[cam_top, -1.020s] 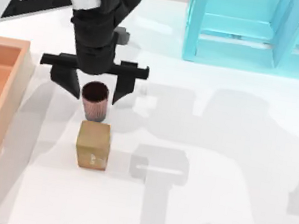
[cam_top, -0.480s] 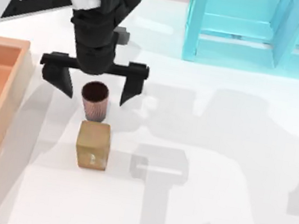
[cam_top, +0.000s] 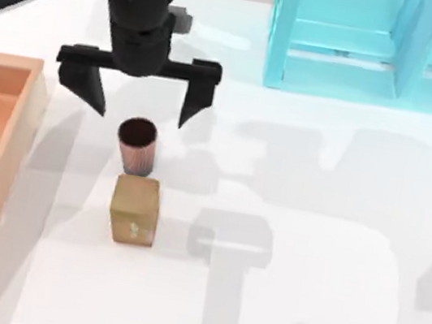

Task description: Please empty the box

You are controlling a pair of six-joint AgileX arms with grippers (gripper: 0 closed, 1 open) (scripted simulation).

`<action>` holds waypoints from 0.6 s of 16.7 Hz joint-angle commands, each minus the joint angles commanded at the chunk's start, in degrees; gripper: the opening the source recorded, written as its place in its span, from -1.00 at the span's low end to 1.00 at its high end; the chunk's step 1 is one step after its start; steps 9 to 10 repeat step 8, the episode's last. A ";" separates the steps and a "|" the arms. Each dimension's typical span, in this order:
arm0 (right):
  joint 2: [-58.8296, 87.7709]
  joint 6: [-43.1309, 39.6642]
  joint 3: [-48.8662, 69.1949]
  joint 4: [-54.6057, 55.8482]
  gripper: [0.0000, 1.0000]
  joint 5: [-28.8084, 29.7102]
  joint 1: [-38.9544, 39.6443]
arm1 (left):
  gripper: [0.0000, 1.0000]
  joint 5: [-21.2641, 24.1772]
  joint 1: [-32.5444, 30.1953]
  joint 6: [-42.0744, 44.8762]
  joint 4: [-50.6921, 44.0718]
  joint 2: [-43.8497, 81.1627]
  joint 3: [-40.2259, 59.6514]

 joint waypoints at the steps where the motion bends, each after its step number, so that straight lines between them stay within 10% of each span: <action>1: 0.00 0.00 0.00 0.00 1.00 0.00 0.00 | 1.00 -0.01 -0.01 -0.01 -2.41 -0.05 2.31; 10: 0.00 0.00 0.00 0.00 1.00 0.00 0.00 | 1.00 -0.34 0.01 0.00 -12.21 -0.68 11.63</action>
